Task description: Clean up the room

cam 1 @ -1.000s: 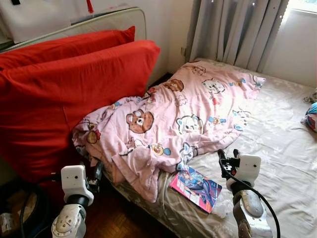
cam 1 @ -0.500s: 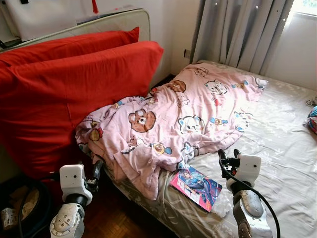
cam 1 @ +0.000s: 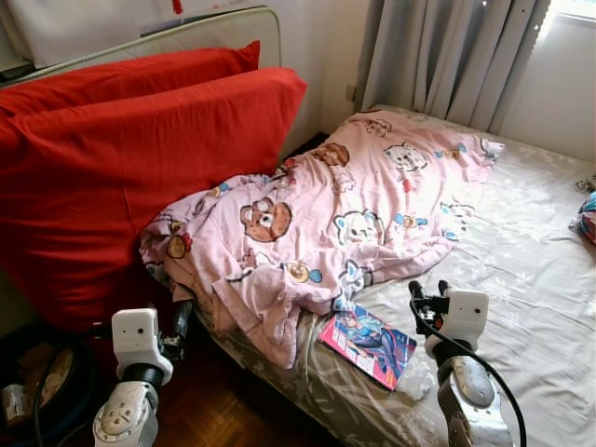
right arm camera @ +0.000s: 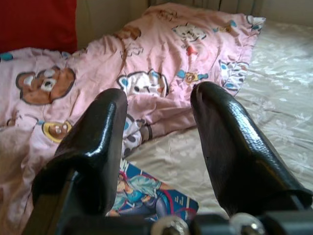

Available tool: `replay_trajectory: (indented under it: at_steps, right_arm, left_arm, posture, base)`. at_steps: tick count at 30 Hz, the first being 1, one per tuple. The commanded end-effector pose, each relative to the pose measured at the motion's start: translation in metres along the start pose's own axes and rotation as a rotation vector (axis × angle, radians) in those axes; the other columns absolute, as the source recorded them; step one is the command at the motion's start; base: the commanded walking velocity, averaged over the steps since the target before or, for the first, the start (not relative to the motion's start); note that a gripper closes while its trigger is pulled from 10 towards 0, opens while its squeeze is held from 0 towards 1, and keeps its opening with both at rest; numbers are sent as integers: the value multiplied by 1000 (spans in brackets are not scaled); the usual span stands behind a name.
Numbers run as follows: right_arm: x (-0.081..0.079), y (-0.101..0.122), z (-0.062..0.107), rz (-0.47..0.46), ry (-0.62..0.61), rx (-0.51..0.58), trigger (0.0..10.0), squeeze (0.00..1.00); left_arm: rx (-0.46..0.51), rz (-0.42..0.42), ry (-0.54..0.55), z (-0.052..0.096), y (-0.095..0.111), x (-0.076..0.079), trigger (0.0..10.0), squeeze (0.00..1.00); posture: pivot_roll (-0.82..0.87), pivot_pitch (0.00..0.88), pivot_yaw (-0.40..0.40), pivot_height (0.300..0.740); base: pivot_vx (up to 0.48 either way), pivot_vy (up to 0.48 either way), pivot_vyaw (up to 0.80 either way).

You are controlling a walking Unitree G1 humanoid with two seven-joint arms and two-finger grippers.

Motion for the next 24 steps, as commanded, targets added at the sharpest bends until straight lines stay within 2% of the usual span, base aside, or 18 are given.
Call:
replay_trajectory:
  at_steps: [1,5,11,18,24]
  right_arm:
    - [-1,6,-4,16,11,5,10000,0]
    - [2,2,2,21,16,-2,10000,0]
    - [3,8,4,11,8,41,10000,0]
    - [-2,5,7,18,36,23,10000,0]
    - [-2,5,6,16,38,22,10000,0]
  left_arm:
    - [6,-9,1,-3,6,-5,10000,0]
    - [-3,-10,-1,2,2,-6,10000,0]
    - [-13,2,39,5,-3,-11,10000,0]
    - [-12,16,14,8,-3,1,10000,0]
    - [-10,24,26,8,-4,1,10000,0]
  posture:
    - [18,110,-20,677]
    - [21,88,-24,647]
    - [12,78,-24,647]
    - [6,70,-34,647]
    - [15,60,-36,647]
  base:
    - [0,0,0]
    - [0,0,0]
    - [0,0,0]
    - [0,0,0]
    - [0,0,0]
Point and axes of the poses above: a point about 5 cm out from each wrist's last joint towards the gripper, its own z axis pointing back from the gripper into the wrist, its own y axis along the axis of the wrist's last joint, x = y × z, the point moved 4 cm from there along -z, pointing out of the wrist towards the gripper, and after that the axes turned 8 degrees about -z, right-handed, at the moved point
